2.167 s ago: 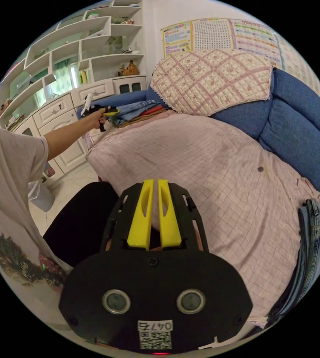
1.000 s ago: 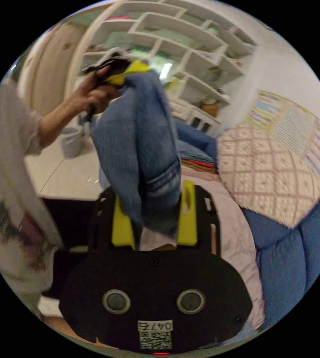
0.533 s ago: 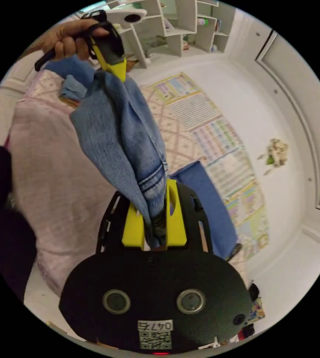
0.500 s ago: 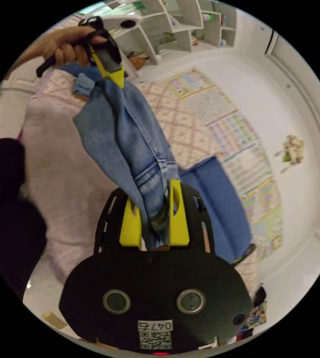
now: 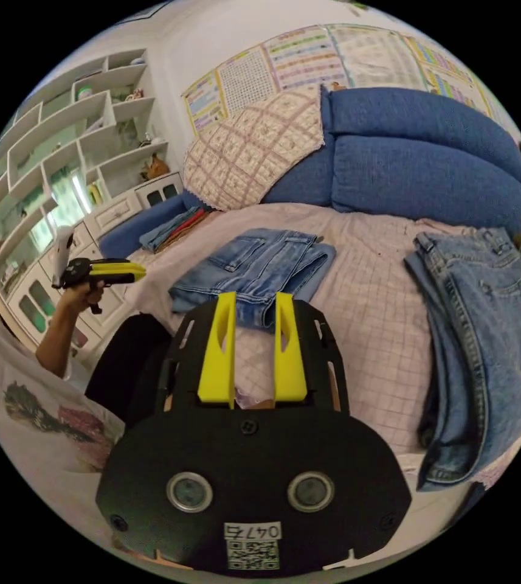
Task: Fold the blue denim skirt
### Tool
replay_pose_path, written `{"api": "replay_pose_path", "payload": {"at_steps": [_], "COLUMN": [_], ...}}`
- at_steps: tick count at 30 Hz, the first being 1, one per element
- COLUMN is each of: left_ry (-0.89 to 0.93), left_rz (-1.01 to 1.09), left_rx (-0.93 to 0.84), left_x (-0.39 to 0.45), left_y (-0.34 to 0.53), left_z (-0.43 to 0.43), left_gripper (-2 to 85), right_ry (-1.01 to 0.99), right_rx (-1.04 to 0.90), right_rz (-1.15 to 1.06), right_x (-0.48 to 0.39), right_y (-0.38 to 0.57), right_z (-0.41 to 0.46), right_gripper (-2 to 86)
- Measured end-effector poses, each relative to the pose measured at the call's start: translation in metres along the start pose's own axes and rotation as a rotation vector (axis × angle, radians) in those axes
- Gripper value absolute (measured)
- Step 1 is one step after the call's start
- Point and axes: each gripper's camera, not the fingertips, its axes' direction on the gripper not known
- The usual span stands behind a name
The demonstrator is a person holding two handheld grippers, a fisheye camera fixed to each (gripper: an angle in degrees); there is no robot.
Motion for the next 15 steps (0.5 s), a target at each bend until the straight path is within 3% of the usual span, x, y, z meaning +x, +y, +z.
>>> {"api": "replay_pose_path", "payload": {"at_steps": [5, 15], "left_ry": [0.112, 0.108], "left_rz": [0.227, 0.321], "left_rx": [0.010, 0.030], "left_x": [0.059, 0.062], "left_y": [-0.038, -0.118], "left_z": [0.050, 0.131], "left_gripper": [12.9, 16.1], "right_ry": [0.013, -0.038], "right_rx": [-0.203, -0.072], "right_rz": [0.050, -0.061], "right_x": [0.033, 0.078], "right_y": [0.007, -0.008], "right_z": [0.051, 0.040], "right_gripper": [6.5, -0.2]}}
